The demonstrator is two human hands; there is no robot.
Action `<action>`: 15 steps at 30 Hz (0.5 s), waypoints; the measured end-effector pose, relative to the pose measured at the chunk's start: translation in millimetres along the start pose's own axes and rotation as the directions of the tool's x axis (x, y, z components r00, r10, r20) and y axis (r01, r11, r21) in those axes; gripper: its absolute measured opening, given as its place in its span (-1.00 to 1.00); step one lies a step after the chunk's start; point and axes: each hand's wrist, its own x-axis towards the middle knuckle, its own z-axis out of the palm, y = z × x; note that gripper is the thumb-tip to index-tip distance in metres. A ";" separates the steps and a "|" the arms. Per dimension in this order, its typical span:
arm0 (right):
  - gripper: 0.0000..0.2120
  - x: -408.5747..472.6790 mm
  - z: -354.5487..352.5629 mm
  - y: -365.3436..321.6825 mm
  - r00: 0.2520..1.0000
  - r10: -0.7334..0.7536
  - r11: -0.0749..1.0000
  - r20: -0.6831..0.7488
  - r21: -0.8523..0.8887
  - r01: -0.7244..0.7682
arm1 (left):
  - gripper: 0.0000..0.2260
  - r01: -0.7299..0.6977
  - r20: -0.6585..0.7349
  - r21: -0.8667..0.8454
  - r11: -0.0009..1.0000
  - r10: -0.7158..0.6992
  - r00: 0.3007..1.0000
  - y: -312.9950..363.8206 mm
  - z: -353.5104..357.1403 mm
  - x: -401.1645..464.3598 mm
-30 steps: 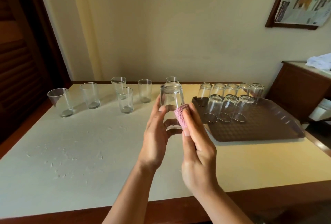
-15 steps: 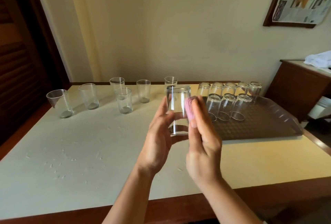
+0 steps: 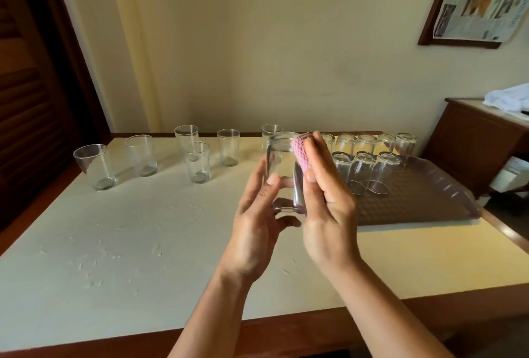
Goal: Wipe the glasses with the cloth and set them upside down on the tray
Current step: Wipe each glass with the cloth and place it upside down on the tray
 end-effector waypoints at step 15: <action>-0.60 -14.4 1.3 -2.1 0.996 0.039 0.988 0.086 0.149 -0.052 | -0.41 -0.029 -0.116 0.013 0.999 0.030 0.993 2.3 3.3 6.7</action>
